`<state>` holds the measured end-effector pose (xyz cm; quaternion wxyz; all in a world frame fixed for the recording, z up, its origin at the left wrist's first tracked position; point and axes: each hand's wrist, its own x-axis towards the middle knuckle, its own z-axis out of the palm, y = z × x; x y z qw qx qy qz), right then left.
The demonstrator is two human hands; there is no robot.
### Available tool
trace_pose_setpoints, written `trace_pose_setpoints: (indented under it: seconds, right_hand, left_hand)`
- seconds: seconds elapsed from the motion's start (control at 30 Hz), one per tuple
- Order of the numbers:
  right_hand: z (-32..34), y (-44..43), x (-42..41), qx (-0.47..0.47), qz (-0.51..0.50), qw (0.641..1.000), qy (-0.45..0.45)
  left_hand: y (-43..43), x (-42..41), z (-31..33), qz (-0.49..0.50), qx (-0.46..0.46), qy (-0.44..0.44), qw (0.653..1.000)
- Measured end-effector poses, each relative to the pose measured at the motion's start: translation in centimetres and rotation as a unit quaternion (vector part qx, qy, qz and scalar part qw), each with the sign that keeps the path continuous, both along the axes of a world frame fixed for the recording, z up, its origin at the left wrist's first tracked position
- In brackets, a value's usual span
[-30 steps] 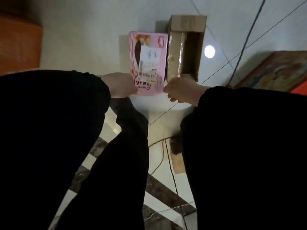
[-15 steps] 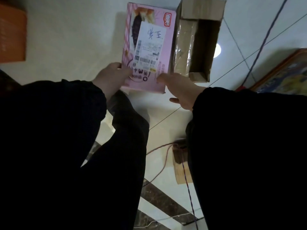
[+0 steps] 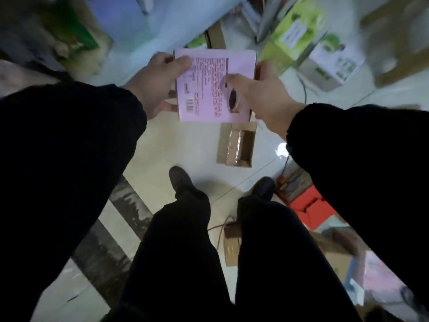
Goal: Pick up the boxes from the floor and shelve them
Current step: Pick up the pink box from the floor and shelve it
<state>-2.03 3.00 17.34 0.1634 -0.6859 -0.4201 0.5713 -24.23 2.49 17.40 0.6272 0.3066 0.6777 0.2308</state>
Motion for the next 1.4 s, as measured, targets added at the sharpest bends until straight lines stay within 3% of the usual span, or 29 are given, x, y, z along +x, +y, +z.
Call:
trace_pose_setpoints:
  seconds: [0.17,0.33,0.47,0.6,0.77,1.0,1.17,1.33,1.4]
  right_hand:
    - [18.1,4.0,2.5,0.192,0.103,0.976,-0.013]
    - [34.1,4.5,4.0,0.327,0.238,0.914,-0.028]
    - [44.4,3.8,3.9,0.464,0.31,0.828,-0.066]
    - [51.8,3.2,2.8,0.617,0.33,0.709,-0.088]
    - [57.7,4.6,-1.7,0.675,0.371,0.634,-0.073]
    - [61.4,8.5,-13.2,0.686,0.417,0.591,-0.087]
    - [61.8,11.0,-20.6,0.663,0.471,0.575,-0.087]
    - [61.4,14.0,-18.7,0.694,0.436,0.559,-0.121]
    - [60.9,15.1,-14.8,0.7,0.438,0.545,-0.146]
  left_hand:
    - [1.0,1.4,16.3,0.078,0.104,-0.031,0.991]
    - [0.1,2.5,29.1,0.17,0.166,-0.095,0.967]
    - [-0.7,3.6,37.7,0.237,0.224,-0.152,0.933]
    - [-1.7,3.4,44.1,0.282,0.283,-0.185,0.898]
    - [-0.9,-0.6,50.1,0.293,0.351,-0.193,0.868]
    - [3.0,-10.7,54.4,0.341,0.428,-0.091,0.832]
    - [4.4,-18.5,54.4,0.367,0.413,0.001,0.834]
    - [3.1,-23.8,52.9,0.382,0.43,0.022,0.818]
    - [1.7,-24.4,52.7,0.328,0.429,0.061,0.839]
